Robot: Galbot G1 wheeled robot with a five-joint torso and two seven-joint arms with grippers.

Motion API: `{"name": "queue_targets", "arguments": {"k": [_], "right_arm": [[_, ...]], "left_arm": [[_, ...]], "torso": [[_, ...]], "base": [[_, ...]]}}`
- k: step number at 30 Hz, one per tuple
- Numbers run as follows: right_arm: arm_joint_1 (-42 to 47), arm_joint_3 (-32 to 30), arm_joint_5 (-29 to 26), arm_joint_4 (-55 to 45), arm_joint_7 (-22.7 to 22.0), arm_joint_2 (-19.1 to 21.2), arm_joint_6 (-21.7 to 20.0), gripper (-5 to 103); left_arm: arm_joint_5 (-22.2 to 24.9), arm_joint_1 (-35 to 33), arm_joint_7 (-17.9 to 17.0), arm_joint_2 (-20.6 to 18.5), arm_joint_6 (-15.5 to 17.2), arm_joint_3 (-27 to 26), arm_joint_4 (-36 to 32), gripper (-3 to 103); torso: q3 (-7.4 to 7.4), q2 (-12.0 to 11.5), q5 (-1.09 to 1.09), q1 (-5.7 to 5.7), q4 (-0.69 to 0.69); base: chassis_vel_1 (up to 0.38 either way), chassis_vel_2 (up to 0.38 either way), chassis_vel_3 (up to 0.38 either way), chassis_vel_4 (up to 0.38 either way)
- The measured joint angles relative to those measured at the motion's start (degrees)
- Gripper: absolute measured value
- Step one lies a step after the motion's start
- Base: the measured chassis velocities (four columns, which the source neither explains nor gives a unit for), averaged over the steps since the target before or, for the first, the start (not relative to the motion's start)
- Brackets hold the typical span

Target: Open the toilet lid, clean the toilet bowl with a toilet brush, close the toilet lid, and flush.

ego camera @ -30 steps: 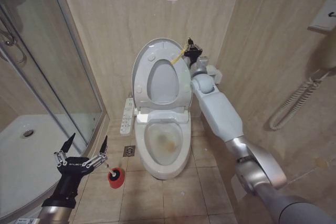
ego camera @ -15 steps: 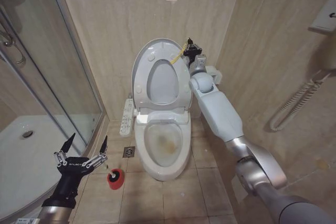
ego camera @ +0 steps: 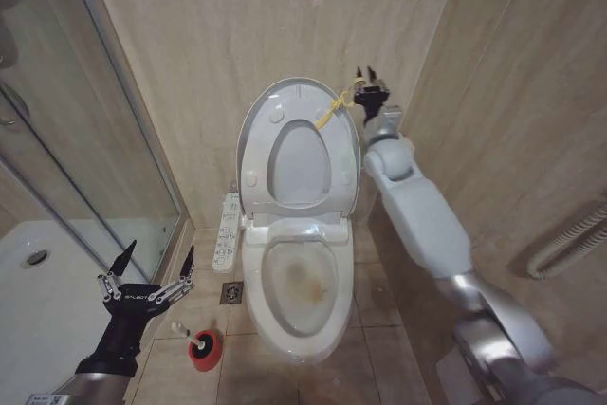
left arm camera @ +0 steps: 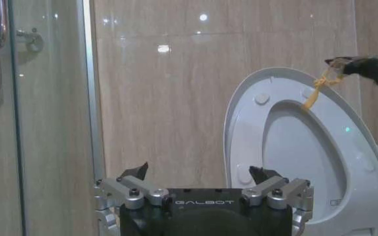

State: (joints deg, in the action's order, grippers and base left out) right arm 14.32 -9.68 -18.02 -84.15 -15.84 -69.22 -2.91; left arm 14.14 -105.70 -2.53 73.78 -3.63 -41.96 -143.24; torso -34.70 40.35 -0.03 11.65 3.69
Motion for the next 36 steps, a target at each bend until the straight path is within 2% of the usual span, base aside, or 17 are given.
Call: {"name": "queue_targets", "arguments": {"k": [1,3,5,6,8,13,14,20,21,26,30,36], "right_arm": [[0.0,0.0,0.0,0.0,0.0,0.0,0.0,24],[3.4,-0.6,-2.7,-5.4,-0.1,3.6,-2.7,24],[5.1,-0.8,-4.4,-8.0,-0.4,5.0,-3.7,24],[6.8,-1.0,-5.5,-9.7,-0.5,6.2,-4.4,52],[12.0,-1.6,-8.7,-15.3,-0.7,9.3,-6.2,52],[17.5,-2.0,-11.5,-21.1,-1.1,11.8,-7.6,52],[19.9,-2.1,-12.5,-23.6,-1.2,12.4,-7.9,79],[22.8,-0.2,-14.1,-26.5,-1.6,10.9,-8.3,79],[22.8,-0.1,-14.3,-26.6,-1.7,10.5,-8.3,100],[22.0,0.8,-14.4,-25.1,-2.0,9.1,-7.8,100],[17.4,3.2,-12.6,-18.4,-3.8,6.5,-5.4,100],[10.7,7.6,-11.9,-12.7,-4.9,3.3,-5.4,100]], "left_arm": [[0.0,0.0,0.0,0.0,0.0,0.0,0.0,100],[0.0,0.0,0.0,0.0,0.0,0.0,0.0,100],[0.0,0.0,0.0,0.0,0.0,0.0,0.0,100],[0.0,0.0,0.0,0.0,0.0,0.0,0.0,100],[0.0,0.0,0.0,0.0,0.0,0.0,0.0,100],[0.0,0.0,0.0,0.0,0.0,0.0,0.0,100],[0.0,0.0,0.0,0.0,0.0,0.0,0.0,100],[0.0,0.0,0.0,0.0,0.0,0.0,0.0,100],[0.0,0.0,0.0,0.0,0.0,0.0,0.0,100],[0.0,0.0,0.0,0.0,0.0,0.0,0.0,100],[0.0,0.0,0.0,0.0,0.0,0.0,0.0,100],[0.0,0.0,0.0,0.0,0.0,0.0,0.0,100]], "torso": [[0.00,0.0,0.00,0.00,0.00],[0.04,0.0,0.02,-0.05,0.00],[0.04,0.0,0.01,-0.06,-0.02],[0.04,0.0,0.01,-0.06,-0.03],[0.04,0.0,0.01,-0.06,-0.01],[0.02,0.0,0.01,-0.04,0.00],[0.02,0.0,0.02,-0.03,0.00],[0.02,0.0,0.02,-0.03,-0.04],[0.02,0.0,0.03,-0.03,-0.05],[0.02,0.0,0.04,-0.03,0.01],[0.01,0.0,0.03,-0.02,-0.03],[0.00,0.0,0.04,-0.01,-0.04]], "base": [[0.000,0.000,0.000,0.000],[0.019,-0.036,-0.012,0.024],[0.049,-0.073,-0.042,0.047],[0.043,-0.061,-0.060,0.047],[0.022,-0.031,-0.017,0.020],[0.000,0.000,0.000,0.000],[0.000,0.000,0.000,0.000],[0.000,0.000,0.000,0.000],[0.000,0.000,0.000,0.000],[0.000,0.000,0.000,0.000],[0.000,0.000,0.000,0.000],[0.000,0.000,0.000,0.000]]}}
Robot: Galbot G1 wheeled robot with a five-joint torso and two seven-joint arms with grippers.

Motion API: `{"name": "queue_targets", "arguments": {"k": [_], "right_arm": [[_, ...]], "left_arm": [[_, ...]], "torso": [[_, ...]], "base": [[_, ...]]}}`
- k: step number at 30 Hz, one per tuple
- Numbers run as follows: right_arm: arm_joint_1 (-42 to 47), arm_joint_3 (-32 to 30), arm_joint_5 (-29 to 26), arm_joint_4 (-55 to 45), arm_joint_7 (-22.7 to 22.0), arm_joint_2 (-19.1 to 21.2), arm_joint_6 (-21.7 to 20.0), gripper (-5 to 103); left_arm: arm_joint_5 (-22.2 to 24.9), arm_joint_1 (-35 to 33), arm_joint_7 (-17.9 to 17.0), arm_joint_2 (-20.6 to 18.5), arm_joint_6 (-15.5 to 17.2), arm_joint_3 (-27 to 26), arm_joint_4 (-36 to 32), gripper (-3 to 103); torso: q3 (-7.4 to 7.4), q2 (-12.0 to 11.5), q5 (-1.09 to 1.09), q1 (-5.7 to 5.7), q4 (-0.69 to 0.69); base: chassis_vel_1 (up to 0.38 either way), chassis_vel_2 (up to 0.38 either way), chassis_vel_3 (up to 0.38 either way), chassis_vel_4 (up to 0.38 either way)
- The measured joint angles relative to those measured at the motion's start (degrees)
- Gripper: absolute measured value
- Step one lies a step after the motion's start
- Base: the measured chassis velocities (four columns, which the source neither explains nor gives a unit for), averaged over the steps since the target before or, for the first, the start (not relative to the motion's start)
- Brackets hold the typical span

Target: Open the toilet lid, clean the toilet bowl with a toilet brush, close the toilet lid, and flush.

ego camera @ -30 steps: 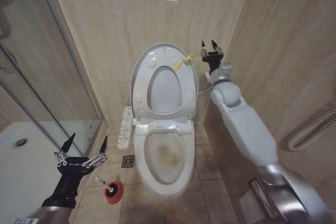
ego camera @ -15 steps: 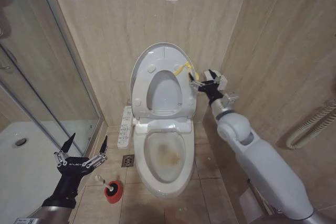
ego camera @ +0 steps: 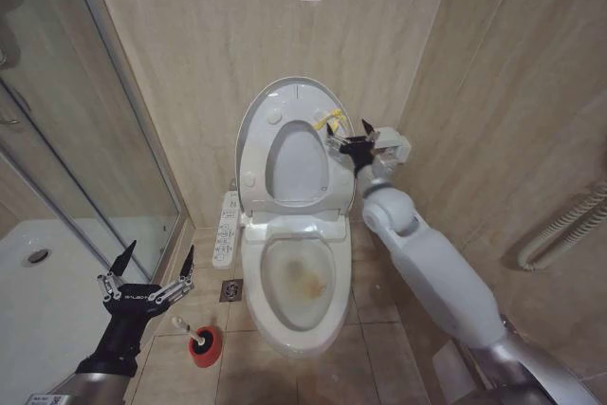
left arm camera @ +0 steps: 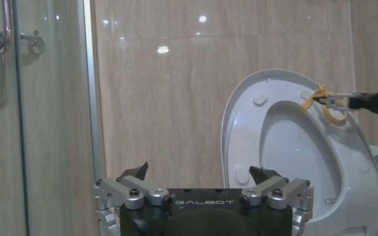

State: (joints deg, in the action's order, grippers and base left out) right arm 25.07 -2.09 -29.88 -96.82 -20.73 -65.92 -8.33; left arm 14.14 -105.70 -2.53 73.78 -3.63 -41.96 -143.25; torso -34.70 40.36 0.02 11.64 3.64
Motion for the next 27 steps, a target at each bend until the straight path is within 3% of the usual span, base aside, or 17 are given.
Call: {"name": "queue_targets", "arguments": {"k": [4,10,14,21,27], "right_arm": [[-0.4,-0.2,-0.2,-1.0,-0.6,-0.4,-0.3,100],[5.1,-4.6,-1.7,-7.4,-0.6,3.5,-0.7,100],[13.6,-10.0,-5.6,-15.7,-1.7,6.6,-2.8,100],[30.4,-16.4,-12.7,-27.2,-4.2,7.3,-6.1,100],[39.8,-18.5,-10.6,-32.5,-3.7,5.8,-5.8,100]], "left_arm": [[0.0,0.0,0.0,0.0,0.0,0.0,0.0,100],[0.0,0.0,0.0,0.0,0.0,0.0,0.0,100],[0.0,0.0,0.0,0.0,0.0,0.0,0.0,100],[0.0,0.0,0.0,0.0,0.0,0.0,0.0,100],[0.0,0.0,0.0,0.0,0.0,0.0,0.0,100]], "torso": [[0.00,0.0,0.00,0.00,0.00],[0.00,0.0,-0.03,0.00,0.05],[0.02,0.0,-0.01,-0.01,0.02],[0.02,0.0,-0.03,-0.02,0.05],[0.02,0.0,-0.02,-0.02,0.02]], "base": [[0.000,0.000,0.000,0.000],[0.000,0.000,0.000,0.000],[0.000,0.000,0.000,0.000],[0.000,0.000,0.000,0.000],[0.000,0.000,0.000,0.000]]}}
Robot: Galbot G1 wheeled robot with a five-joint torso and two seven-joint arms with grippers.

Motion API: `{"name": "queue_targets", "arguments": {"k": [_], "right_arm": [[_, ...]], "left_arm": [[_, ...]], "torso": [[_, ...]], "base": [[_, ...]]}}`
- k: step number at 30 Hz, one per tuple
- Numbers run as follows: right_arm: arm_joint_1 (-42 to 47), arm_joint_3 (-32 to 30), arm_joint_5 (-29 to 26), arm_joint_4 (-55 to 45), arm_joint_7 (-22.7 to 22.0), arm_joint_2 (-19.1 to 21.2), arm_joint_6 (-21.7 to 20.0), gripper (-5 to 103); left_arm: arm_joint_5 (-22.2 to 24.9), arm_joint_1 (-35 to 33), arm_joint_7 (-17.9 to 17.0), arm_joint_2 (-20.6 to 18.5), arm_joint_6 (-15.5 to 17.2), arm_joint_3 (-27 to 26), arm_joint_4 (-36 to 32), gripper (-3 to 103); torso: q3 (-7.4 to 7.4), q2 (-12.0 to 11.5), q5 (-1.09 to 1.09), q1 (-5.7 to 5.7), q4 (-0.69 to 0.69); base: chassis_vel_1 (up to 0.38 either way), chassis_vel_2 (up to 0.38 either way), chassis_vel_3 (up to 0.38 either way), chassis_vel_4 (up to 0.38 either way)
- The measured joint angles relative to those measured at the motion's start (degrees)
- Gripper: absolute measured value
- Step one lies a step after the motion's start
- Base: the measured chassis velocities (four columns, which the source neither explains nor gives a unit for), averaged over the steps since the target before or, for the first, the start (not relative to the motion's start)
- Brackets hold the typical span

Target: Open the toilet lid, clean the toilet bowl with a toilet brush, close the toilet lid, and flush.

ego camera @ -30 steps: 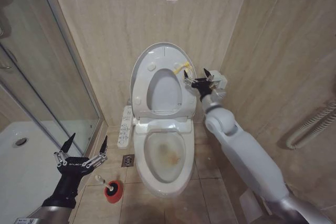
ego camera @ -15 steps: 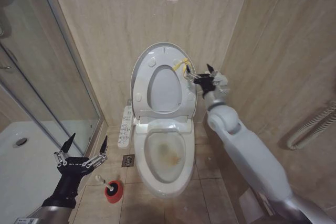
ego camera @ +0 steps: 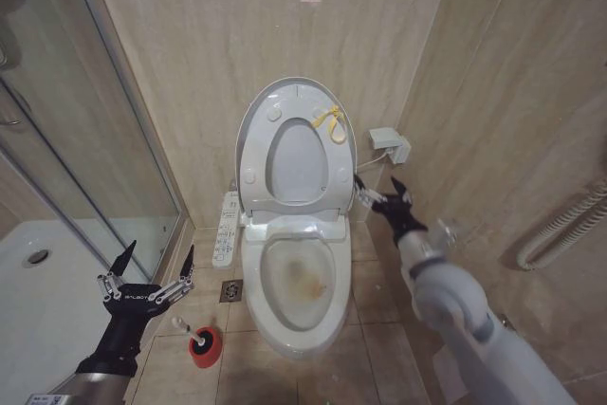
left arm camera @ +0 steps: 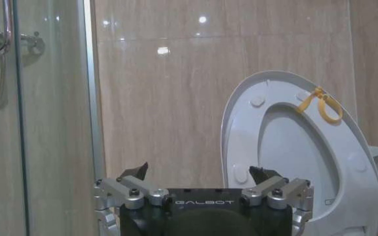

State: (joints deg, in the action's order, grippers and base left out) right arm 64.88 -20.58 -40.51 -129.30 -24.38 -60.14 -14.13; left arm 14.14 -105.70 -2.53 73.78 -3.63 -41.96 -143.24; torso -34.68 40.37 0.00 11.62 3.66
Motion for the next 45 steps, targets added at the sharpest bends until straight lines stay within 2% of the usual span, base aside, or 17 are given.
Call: {"name": "queue_targets", "arguments": {"k": [2,8,11,12,16,17,21,22,25,26,29,33,38,45], "right_arm": [[5.7,-0.7,2.5,-2.7,0.6,-1.1,0.6,100],[13.7,-2.4,6.3,-7.1,1.4,-3.4,1.4,100],[19.5,-4.0,11.4,-9.3,4.4,-5.2,3.4,100],[19.5,-4.0,11.4,-9.3,4.4,-5.2,3.4,100],[29.2,-5.8,20.3,-11.3,8.7,-8.4,8.5,100],[29.2,-5.8,20.3,-11.3,8.7,-8.4,8.5,100],[36.7,-7.1,28.2,-11.4,12.1,-12.1,16.5,100],[36.7,-7.1,28.2,-11.4,12.1,-12.1,16.5,100],[40.7,-8.1,34.2,-11.0,14.7,-16.9,21.7,100],[40.7,-8.1,34.2,-11.0,14.7,-16.9,21.7,100],[42.4,-10.5,38.8,-10.2,18.0,-20.6,25.4,100],[42.9,-12.0,39.3,-10.7,17.3,-23.3,25.5,100],[45.0,-11.9,38.5,-11.7,17.5,-24.8,25.6,100],[44.5,-10.1,37.6,-11.3,18.5,-23.5,24.9,100]], "left_arm": [[0.0,0.0,0.0,0.0,0.0,0.0,0.0,100],[0.0,0.0,0.0,0.0,0.0,0.0,0.0,100],[0.0,0.0,0.0,0.0,0.0,0.0,0.0,100],[0.0,0.0,0.0,0.0,0.0,0.0,0.0,100],[0.0,0.0,0.0,0.0,0.0,0.0,0.0,100],[0.0,0.0,0.0,0.0,0.0,0.0,0.0,100],[0.0,0.0,0.0,0.0,0.0,0.0,0.0,100],[0.0,0.0,0.0,0.0,0.0,0.0,0.0,100],[0.0,0.0,0.0,0.0,0.0,0.0,0.0,100],[0.0,0.0,0.0,0.0,0.0,0.0,0.0,100],[0.0,0.0,0.0,0.0,0.0,0.0,0.0,100],[0.0,0.0,0.0,0.0,0.0,0.0,0.0,100],[0.0,0.0,0.0,0.0,0.0,0.0,0.0,100],[0.0,0.0,0.0,0.0,0.0,0.0,0.0,100]], "torso": [[0.00,0.0,0.00,0.00,0.01],[0.00,0.0,0.00,0.00,0.00],[0.00,0.0,0.01,0.01,0.00],[0.00,0.0,0.01,0.01,0.00],[0.00,0.0,0.01,0.00,0.02],[0.00,0.0,0.01,0.00,0.02],[0.00,0.0,0.01,0.00,0.02],[0.00,0.0,0.01,0.00,0.02],[-0.01,0.0,0.02,0.01,0.01],[-0.01,0.0,0.02,0.01,0.01],[-0.01,0.0,0.01,0.00,0.01],[-0.01,0.0,0.01,0.01,0.00],[-0.01,0.0,0.02,0.01,0.02],[-0.01,0.0,0.01,0.01,0.00]], "base": [[0.000,0.000,0.000,0.000],[0.000,0.000,0.000,0.000],[0.000,0.000,0.000,0.000],[0.000,0.000,0.000,0.000],[0.000,0.000,0.000,0.000],[0.000,0.000,0.000,0.000],[0.000,0.000,0.000,0.000],[0.000,0.000,0.000,0.000],[0.000,0.000,0.000,0.000],[0.000,0.000,0.000,0.000],[0.000,0.000,0.000,0.000],[0.000,0.000,0.000,0.000],[0.000,0.000,0.000,0.000],[0.000,0.000,0.000,0.000]]}}
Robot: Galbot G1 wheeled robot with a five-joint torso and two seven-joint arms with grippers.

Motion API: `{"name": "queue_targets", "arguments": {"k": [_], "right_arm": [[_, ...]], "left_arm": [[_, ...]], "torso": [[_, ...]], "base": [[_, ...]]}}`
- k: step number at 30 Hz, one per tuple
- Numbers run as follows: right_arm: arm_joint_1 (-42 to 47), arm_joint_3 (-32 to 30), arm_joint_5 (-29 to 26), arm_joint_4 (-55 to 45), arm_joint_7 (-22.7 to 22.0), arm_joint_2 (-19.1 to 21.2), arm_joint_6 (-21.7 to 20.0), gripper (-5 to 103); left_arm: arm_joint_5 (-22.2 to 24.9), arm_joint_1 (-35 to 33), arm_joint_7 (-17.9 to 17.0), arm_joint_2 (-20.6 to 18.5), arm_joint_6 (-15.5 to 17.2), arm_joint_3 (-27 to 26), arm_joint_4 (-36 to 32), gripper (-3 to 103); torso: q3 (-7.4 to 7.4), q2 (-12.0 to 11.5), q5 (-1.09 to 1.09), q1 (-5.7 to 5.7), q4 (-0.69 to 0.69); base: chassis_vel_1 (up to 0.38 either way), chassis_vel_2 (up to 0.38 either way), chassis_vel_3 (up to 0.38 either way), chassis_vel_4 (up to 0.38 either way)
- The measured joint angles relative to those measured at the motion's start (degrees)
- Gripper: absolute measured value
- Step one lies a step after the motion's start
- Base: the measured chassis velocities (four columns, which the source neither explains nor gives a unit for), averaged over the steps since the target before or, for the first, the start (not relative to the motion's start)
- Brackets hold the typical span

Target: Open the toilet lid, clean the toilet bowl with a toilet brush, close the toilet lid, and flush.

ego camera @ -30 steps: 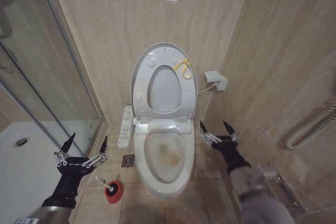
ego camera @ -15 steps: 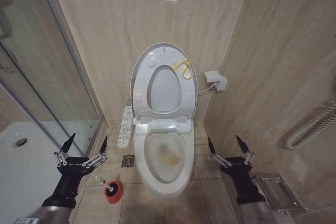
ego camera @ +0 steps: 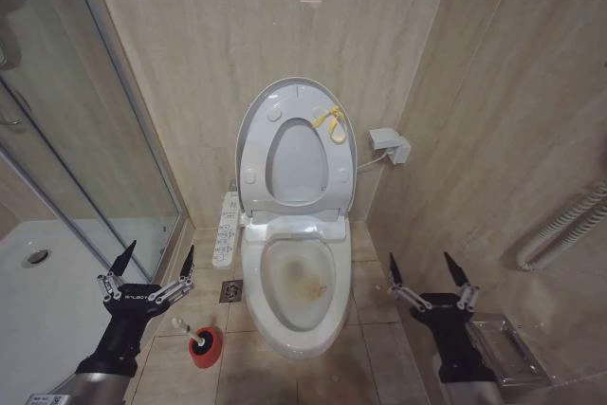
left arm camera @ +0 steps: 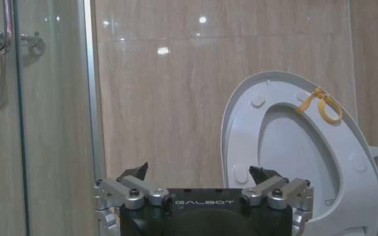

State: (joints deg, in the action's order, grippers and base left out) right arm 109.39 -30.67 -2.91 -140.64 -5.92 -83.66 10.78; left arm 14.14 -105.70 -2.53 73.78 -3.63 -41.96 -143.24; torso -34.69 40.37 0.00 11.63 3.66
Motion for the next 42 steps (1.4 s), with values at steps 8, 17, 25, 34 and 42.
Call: {"name": "queue_targets", "arguments": {"k": [8,17,25,34,42], "right_arm": [[0.2,0.7,-0.1,-0.8,-0.5,0.7,-0.9,100],[-0.1,0.7,-0.4,-0.9,-0.9,1.0,-1.4,100],[-0.1,0.7,-0.4,-0.9,-0.9,1.0,-1.5,100],[-0.2,0.8,-0.5,-0.9,-0.9,1.0,-1.5,100],[-0.2,0.8,-0.5,-0.9,-0.9,1.0,-1.5,100]], "left_arm": [[0.0,0.0,0.0,0.0,0.0,0.0,0.0,100],[0.0,0.0,0.0,0.0,0.0,0.0,0.0,100],[0.0,0.0,0.0,0.0,0.0,0.0,0.0,100],[0.0,0.0,0.0,0.0,0.0,0.0,0.0,100],[0.0,0.0,0.0,0.0,0.0,0.0,0.0,100]], "torso": [[0.00,0.0,0.00,0.00,0.01],[0.00,0.0,0.00,0.00,0.01],[0.00,0.0,0.00,0.00,0.01],[0.00,0.0,0.00,0.00,0.01],[0.00,0.0,0.00,0.00,0.01]], "base": [[0.000,0.000,0.000,0.000],[0.000,0.000,0.000,0.000],[0.000,0.000,0.000,0.000],[0.000,0.000,0.000,0.000],[0.000,0.000,0.000,0.000]]}}
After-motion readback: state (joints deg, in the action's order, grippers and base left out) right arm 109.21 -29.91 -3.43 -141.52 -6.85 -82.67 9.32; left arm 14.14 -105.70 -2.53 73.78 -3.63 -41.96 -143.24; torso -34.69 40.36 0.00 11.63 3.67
